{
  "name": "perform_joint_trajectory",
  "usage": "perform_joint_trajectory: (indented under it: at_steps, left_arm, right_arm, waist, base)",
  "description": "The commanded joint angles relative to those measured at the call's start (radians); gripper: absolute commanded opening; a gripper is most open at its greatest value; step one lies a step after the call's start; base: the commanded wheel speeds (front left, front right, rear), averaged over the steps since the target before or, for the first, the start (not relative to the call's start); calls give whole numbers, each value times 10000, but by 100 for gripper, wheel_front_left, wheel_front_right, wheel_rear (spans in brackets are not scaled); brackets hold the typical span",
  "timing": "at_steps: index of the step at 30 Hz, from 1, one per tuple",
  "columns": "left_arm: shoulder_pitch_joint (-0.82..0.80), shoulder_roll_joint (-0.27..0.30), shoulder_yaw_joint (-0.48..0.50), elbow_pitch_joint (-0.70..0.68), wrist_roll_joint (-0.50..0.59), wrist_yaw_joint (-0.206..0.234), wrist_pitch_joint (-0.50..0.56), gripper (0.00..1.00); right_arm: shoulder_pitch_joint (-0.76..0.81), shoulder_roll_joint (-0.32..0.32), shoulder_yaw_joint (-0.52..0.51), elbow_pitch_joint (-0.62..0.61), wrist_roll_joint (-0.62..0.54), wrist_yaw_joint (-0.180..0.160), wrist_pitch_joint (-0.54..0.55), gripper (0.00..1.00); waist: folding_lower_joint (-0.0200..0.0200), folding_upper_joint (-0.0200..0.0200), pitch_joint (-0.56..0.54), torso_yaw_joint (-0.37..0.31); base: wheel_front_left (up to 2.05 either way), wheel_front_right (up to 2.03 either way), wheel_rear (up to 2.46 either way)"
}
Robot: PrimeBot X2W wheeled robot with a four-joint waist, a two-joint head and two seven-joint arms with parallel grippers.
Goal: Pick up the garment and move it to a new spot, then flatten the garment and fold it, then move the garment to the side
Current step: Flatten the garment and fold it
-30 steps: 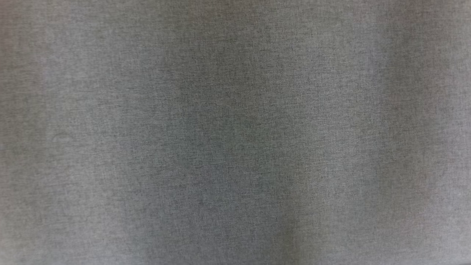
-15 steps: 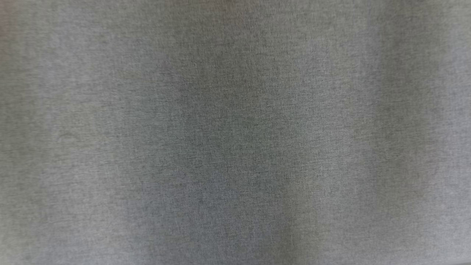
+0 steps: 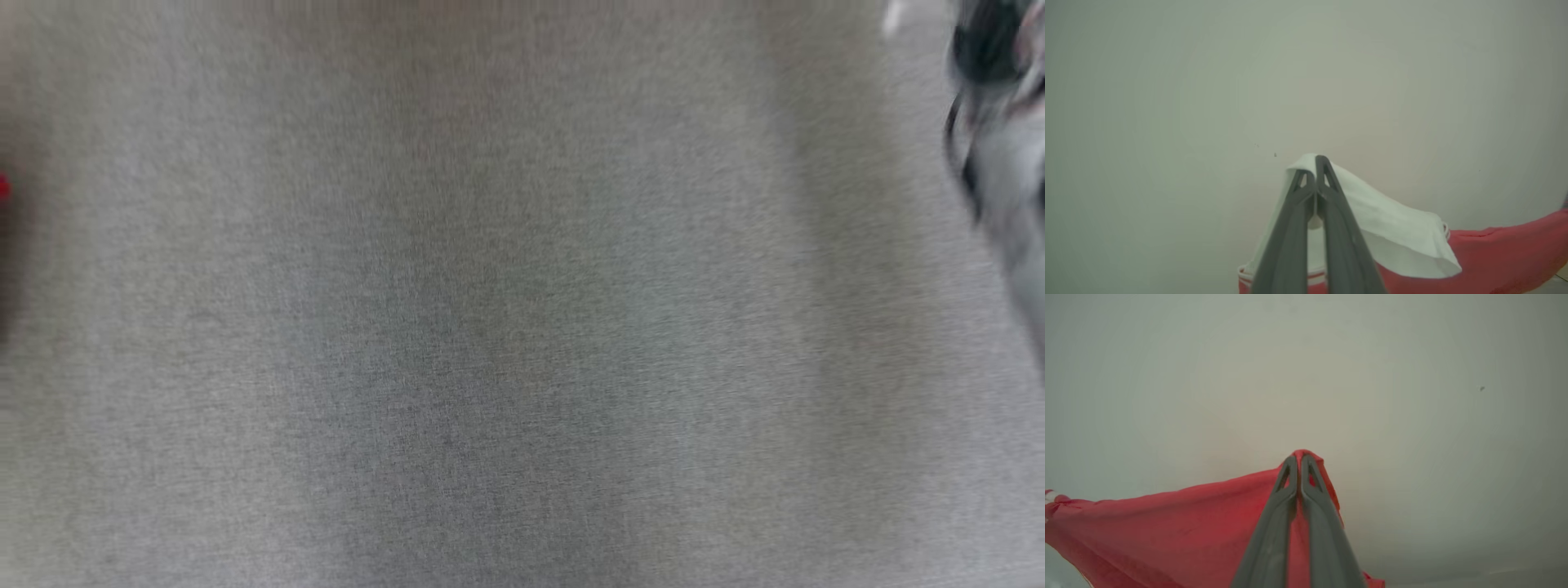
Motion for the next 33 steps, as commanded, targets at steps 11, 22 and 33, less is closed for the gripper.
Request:
perform_joint_trajectory:
  at_steps: [11, 22, 33]
  left_arm:
    - [7921, -255, 2794, -5589, 550, 2435, -49, 0]
    - [13078, -2266, 4091, -6768, 1543, 2349, -46, 0]
    - [16083, -3794, 4118, -6292, 2262, 1772, -46, 0]
  right_arm:
    - [5693, -538, -640, -3238, 248, -26, -276, 0]
    - [10474, 30, -2331, -5225, -352, -28, 204, 0]
    - [14154, 786, -3758, -6469, -1452, -28, 1297, 0]
  waist:
    - [2, 1, -1667, 130]
    - [2, 1, -2528, 371]
    - [2, 1, -3484, 665]
  base:
    - [0, 0, 0]
    - [0, 0, 0]
    - [0, 0, 0]
